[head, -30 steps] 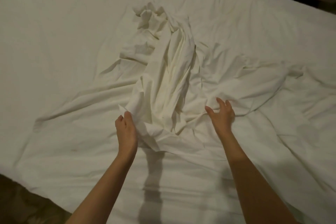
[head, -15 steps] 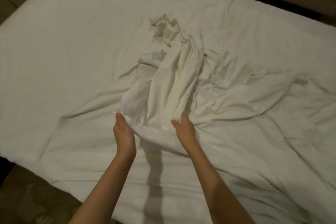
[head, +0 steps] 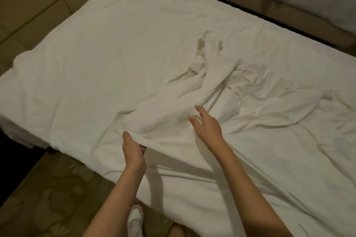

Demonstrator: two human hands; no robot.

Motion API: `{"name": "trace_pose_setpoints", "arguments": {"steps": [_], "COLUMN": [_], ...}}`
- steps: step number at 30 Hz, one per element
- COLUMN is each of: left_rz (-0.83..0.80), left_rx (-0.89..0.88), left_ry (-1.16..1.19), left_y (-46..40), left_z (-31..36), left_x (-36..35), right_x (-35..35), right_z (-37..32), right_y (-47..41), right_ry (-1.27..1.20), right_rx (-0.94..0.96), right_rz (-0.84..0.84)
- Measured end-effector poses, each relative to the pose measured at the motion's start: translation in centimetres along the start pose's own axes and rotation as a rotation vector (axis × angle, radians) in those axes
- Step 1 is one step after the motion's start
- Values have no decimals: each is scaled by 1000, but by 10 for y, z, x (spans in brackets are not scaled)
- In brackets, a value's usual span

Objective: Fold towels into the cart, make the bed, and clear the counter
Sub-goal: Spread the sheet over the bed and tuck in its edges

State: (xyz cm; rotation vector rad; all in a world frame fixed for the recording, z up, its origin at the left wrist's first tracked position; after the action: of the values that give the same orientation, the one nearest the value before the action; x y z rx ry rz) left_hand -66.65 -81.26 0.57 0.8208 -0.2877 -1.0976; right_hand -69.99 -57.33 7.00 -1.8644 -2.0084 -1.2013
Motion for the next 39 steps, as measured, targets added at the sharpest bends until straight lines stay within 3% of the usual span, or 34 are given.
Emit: {"name": "trace_pose_setpoints", "arguments": {"steps": [5, 9, 11, 14, 17, 20, 23, 27, 30, 34, 37, 39], "left_rz": [-34, -23, -181, -471, -598, -500, -289, -140, -110, -131, -50, 30], "left_rx": [106, -23, -83, -24, -50, -224, -315, -66, 133, 104, 110, 123], "left_ry": [-229, -521, -600, -690, -870, -1003, -902, -399, -133, -346, -546, -645], "left_y": [-18, -29, -34, -39, -47, -57, -65, -88, -87, -79, -79, -82], "left_z": [-18, -13, -21, -53, -70, -58, -28, -25, -44, -51, -63, -71], "left_x": [69, 78, 48, -14, -66, -94, -89, -37, -9, 10, 29, 41], "right_x": [-102, -152, -161, -171, -175, -168, -136, -81, -64, -62, -59, -71], "right_z": [-3, 16, 25, 42, 58, 73, 87, 86, 69, 50, 46, 44], "right_y": [34, 59, 63, 65, 66, 63, 41, -25, -73, -119, -152, -169], "right_ry": [-131, -130, -126, -135, -161, -222, -322, -381, -551, -754, -498, -245], "right_rx": [43, 38, 30, 9, -31, -79, -167, -146, -140, -171, -133, -109], "right_rz": [-228, -364, -384, -437, -505, -571, -416, -148, -56, -5, 18, -81]}}
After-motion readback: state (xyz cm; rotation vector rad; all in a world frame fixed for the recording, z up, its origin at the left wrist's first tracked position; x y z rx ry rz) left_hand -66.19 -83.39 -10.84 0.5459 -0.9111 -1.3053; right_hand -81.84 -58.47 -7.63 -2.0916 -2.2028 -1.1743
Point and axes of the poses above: each hand's wrist, its own y-axis away from the middle knuckle, its own x-axis out of the back of the hand, z = x × y, the point moved 9 cm from there along -y, towards the middle knuckle, and after that the axes turned 8 degrees about -z, right-handed, at the moved point
